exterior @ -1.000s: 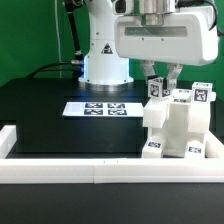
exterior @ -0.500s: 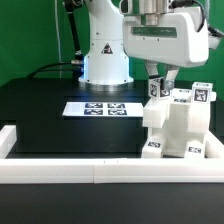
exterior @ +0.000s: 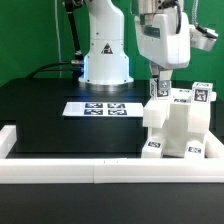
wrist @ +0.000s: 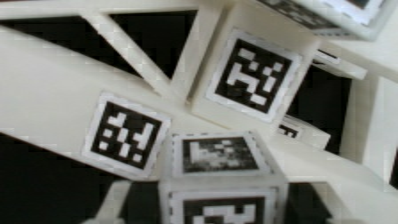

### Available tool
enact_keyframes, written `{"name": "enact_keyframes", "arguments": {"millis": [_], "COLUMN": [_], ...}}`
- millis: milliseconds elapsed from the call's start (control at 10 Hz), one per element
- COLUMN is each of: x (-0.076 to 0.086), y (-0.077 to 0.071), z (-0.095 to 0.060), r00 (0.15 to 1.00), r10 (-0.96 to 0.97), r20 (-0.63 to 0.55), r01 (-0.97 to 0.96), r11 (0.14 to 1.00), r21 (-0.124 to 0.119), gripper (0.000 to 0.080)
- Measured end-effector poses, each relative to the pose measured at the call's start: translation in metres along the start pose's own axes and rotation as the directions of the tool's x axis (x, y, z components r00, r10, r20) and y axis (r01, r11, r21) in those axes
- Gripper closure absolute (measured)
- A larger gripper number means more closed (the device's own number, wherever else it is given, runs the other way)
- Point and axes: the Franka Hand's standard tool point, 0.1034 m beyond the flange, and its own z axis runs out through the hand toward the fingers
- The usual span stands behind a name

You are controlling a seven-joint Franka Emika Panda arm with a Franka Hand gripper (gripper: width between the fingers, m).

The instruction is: Assemble chair

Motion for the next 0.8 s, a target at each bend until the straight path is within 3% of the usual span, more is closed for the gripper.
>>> {"name": "enact_keyframes", "arguments": {"millis": [100, 200, 300, 500, 800], "x": [-0.0004, -0.0006, -0.0009, -0.0007, -0.0017], "y": [0.0000, 0.0001, 0.0001, 0.0002, -0.0006], "z": [0.0001, 0.0001, 0.0001, -0.0002, -0.0002], "r00": [1.000, 0.999, 0.999, 0.973, 0.835], "r10": [-0.019, -0.041, -0.042, -0.232, -0.550], "r20": [0.000, 0.000, 0.000, -0.008, -0.009], "r01": [0.019, 0.041, 0.042, 0.232, 0.550], "r11": [1.000, 0.999, 0.999, 0.973, 0.835], "r21": [0.000, 0.000, 0.000, -0.007, -0.006], "gripper": [0.0512, 0.0298, 0.0197, 0.0164, 0.0150]}}
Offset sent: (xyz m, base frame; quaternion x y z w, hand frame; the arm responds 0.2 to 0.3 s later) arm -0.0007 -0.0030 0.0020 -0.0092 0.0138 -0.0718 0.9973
